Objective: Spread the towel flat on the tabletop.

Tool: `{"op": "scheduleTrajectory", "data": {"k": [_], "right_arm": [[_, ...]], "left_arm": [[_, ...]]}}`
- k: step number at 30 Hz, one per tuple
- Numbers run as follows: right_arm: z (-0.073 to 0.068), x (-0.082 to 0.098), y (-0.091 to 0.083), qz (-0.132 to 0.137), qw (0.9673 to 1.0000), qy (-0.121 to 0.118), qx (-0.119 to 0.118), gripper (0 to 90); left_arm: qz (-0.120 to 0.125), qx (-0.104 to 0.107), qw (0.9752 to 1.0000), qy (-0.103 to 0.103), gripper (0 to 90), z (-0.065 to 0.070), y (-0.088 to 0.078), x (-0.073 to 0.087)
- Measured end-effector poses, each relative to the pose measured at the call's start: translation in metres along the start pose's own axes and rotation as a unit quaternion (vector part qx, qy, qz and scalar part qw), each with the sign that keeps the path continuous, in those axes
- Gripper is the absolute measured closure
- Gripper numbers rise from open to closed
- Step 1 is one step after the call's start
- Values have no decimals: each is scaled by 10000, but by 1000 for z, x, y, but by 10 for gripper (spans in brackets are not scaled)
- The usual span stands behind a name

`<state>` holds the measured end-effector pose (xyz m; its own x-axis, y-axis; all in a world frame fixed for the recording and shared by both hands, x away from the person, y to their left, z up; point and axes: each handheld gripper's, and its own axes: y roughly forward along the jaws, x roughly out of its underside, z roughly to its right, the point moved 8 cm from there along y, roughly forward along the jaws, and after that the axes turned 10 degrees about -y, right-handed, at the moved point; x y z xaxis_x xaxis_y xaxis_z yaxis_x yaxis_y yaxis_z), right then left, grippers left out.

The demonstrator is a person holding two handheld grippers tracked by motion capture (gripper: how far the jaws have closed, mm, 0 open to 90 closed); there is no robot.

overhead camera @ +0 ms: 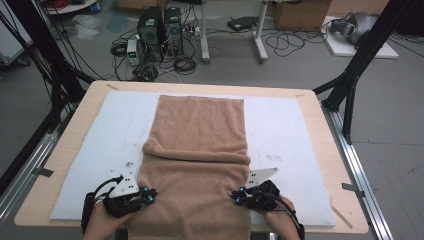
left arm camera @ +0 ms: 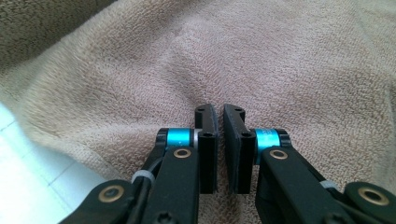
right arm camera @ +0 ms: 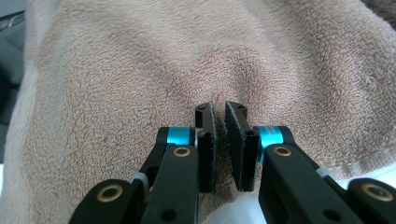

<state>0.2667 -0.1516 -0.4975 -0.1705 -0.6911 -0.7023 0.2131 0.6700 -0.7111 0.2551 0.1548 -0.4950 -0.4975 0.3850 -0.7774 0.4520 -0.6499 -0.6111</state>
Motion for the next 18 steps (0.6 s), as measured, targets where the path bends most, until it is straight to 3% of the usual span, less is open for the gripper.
{"op": "scheduleTrajectory", "data": {"k": [4, 8, 10, 11, 13, 16, 18], "right_arm": [[-18, 1, -7, 0, 9999, -113, -62, 830], [-47, -3, -20, 131, 9991, -280, -300, 829], [-60, -7, -28, 246, 9982, -400, -374, 788], [-63, -10, -33, 337, 9979, -414, -377, 744], [-62, -17, -40, 486, 9975, -424, -300, 683], [-44, -25, -44, 591, 9975, -391, 22, 619], [-27, -25, -39, 510, 9980, -312, 197, 613]], "left_arm": [[90, 98, 9999, 104, 846, 13, -18, 7], [136, 269, 9993, 206, 846, 33, -42, 14], [161, 401, 9987, 261, 830, 42, -53, 15], [188, 368, 9988, 275, 787, 43, -57, 14], [239, 319, 9989, 251, 648, 40, -59, 9], [344, 177, 9991, 176, 606, 27, -52, 0], [361, 72, 9993, 71, 589, 16, -40, -5]]}}
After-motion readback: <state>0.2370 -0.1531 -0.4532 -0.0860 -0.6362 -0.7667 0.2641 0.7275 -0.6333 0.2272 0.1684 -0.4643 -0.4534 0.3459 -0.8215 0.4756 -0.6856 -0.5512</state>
